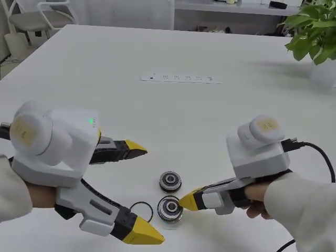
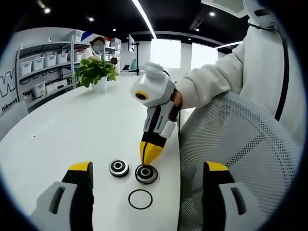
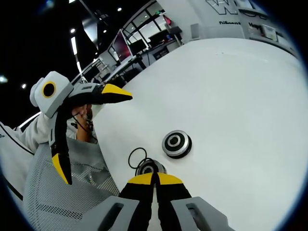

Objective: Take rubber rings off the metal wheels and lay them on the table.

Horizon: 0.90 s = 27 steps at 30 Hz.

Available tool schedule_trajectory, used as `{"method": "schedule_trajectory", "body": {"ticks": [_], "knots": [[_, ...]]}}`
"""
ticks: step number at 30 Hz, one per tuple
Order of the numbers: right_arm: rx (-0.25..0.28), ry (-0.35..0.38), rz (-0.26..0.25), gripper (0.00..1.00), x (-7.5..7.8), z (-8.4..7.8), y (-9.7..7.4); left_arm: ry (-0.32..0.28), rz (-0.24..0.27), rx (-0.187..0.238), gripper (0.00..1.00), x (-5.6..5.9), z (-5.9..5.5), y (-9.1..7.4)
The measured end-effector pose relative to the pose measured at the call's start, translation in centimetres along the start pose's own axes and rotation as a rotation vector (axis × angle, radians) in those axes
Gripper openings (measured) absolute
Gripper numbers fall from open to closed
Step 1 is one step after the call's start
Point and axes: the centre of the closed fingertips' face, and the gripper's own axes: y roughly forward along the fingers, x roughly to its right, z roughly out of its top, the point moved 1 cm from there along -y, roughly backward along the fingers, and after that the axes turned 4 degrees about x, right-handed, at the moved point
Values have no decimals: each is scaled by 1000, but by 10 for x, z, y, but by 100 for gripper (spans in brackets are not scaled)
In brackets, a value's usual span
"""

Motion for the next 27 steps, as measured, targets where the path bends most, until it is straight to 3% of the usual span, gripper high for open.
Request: {"method": "schedule_trajectory", "body": {"ticks": [10,27], "knots": [[0,2,2,0,0,0,0,-63,97,51,94,-12,-2,-27],[82,7,20,0,-7,17,-9,-107,114,19,94,-14,-22,-34]]}}
